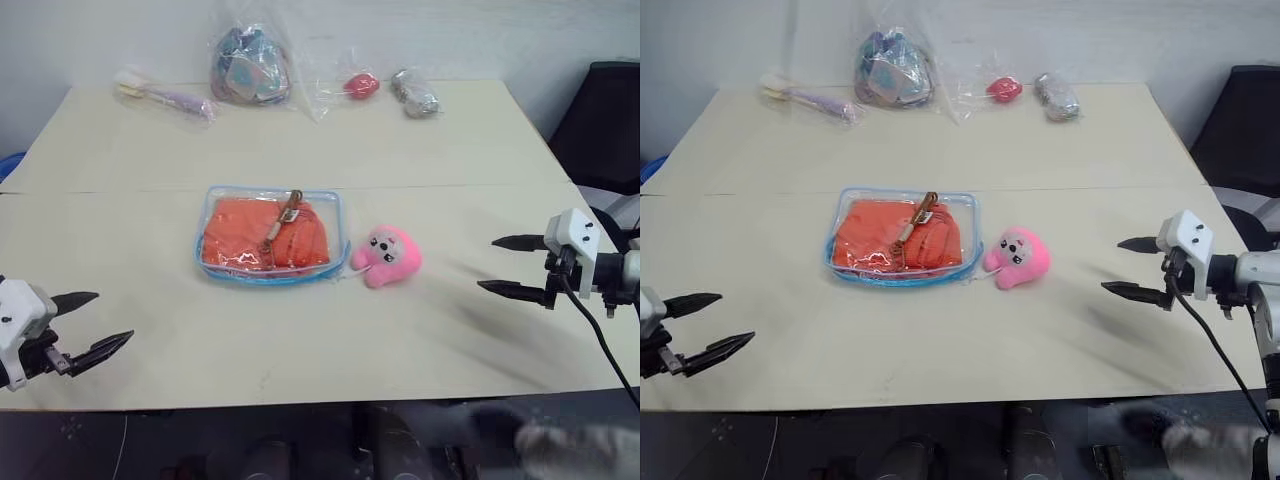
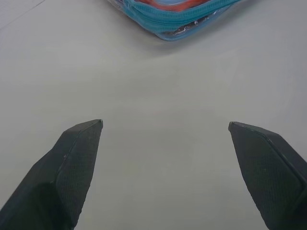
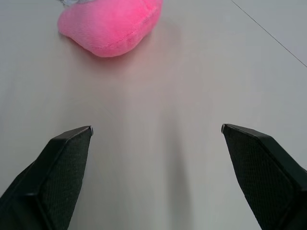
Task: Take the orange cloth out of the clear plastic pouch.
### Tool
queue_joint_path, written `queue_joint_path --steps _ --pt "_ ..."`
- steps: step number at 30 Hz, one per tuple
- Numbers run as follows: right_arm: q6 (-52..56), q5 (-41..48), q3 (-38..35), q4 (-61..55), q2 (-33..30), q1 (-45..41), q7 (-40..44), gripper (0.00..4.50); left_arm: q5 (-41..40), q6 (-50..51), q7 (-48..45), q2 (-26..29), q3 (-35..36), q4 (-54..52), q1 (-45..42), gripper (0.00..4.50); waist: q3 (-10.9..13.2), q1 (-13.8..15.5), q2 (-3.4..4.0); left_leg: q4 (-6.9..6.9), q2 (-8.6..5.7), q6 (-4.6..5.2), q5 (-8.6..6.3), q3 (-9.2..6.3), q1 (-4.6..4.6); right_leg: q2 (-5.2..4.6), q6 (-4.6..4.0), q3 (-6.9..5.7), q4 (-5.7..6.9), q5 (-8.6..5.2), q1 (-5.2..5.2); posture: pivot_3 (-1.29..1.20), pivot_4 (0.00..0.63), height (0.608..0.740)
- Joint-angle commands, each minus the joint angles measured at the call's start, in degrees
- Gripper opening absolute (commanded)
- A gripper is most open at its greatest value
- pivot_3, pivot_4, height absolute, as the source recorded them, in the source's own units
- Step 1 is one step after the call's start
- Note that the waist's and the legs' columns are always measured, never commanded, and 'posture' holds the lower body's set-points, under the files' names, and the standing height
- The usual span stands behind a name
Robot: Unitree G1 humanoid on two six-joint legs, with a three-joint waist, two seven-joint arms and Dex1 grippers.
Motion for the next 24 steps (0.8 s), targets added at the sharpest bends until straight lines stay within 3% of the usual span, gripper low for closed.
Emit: queue_joint_path --steps 1,24 --pt "-0.7 0.1 -1.0 -0.9 -0.7 0.2 0.6 4.50 -0.5 0.0 0.0 0.2 2.0 -2.4 0.2 4.47 0.0 0.0 0.00 0.00 0.00 -0.01 0.00 0.00 0.00 0.00 0.00 -0.01 0.00 0.00 0.00 0.00 0.150 0.740" --pt "0.5 0.0 -1.1 -0.9 0.0 0.5 -0.7 4.50 0.8 4.1 2.8 0.6 -0.1 -3.4 -1.9 4.47 0.0 0.0 0.02 0.05 0.01 -0.06 -0.01 0.04 0.00 0.01 0.00 -0.03 0.02 0.00 0.00 0.00 0.150 0.740"
